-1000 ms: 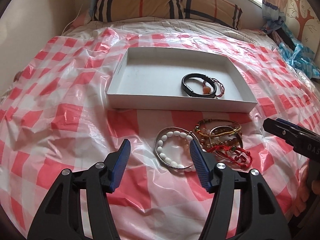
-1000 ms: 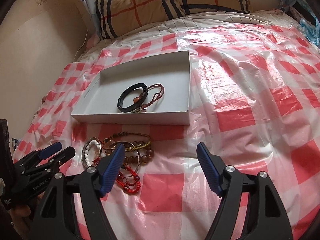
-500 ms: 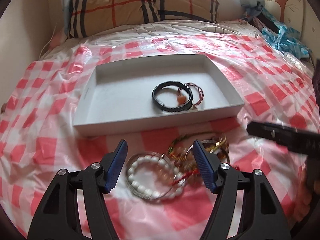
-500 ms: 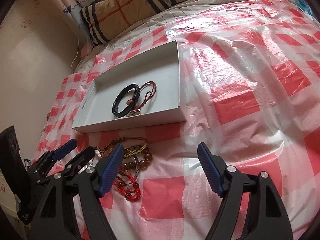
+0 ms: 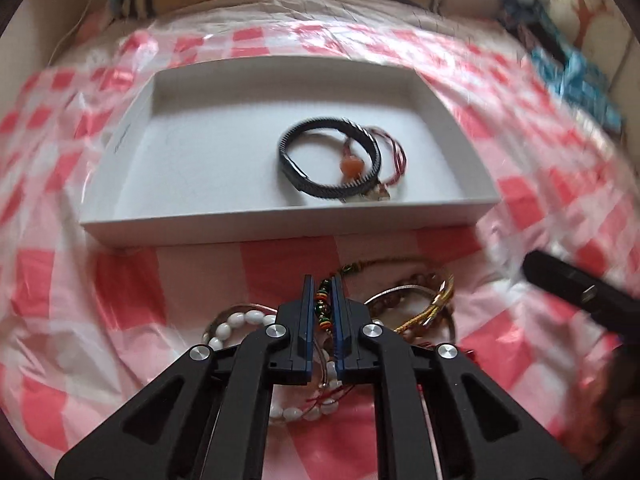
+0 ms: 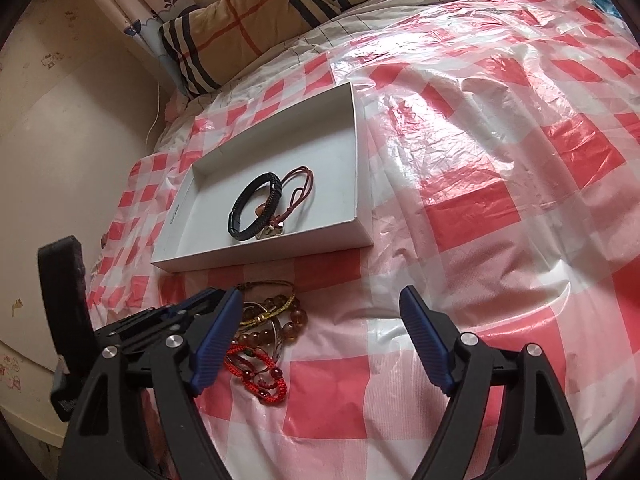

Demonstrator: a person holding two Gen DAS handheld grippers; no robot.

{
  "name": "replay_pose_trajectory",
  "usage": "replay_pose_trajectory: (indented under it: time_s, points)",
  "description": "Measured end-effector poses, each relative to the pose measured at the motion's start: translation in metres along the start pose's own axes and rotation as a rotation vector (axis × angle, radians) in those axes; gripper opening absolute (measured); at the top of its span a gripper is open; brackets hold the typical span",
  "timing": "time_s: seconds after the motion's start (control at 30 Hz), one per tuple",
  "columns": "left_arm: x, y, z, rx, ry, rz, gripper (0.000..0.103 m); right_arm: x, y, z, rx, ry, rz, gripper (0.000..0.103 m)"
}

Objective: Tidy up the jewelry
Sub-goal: 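Grasp the gold beaded bracelet with the left tool while the right tool grasps a red bead bracelet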

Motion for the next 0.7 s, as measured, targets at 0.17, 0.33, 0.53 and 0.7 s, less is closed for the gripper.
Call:
replay_pose_trajectory:
  time_s: [0.17, 0.33, 0.53, 0.7]
  points:
    - [-0.002, 0.035, 0.039, 0.05, 0.145, -0.096, 0.007, 0.006, -0.007, 0.009, 0.017, 0.064, 0.037, 0.077]
    - [-0.002, 0.045, 0.064, 0.01, 0.213, -0.13, 0.007, 0.03, -0.024, 0.041, 0.022, 0.257, 0.131, 0.077]
    - [0.0, 0.036, 0.061, -0.064, 0.158, -0.098, 0.007, 0.057, -0.036, 0.065, 0.04, 0.421, 0.195, 0.076]
    - [0.003, 0.032, 0.057, -0.079, 0.12, -0.077, 0.007, 0.061, -0.038, 0.062, 0.022, 0.43, 0.222, 0.016]
Point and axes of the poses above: each gripper's, at about its wrist camera, not at the fingertips, and y roughly against the way its jaws point, z to its left, x to its underside, the point moved 4 cm from there along -y, roughly the way its jaws point, and after that the axes turned 2 degrees about -y, right-handed, at the moved point
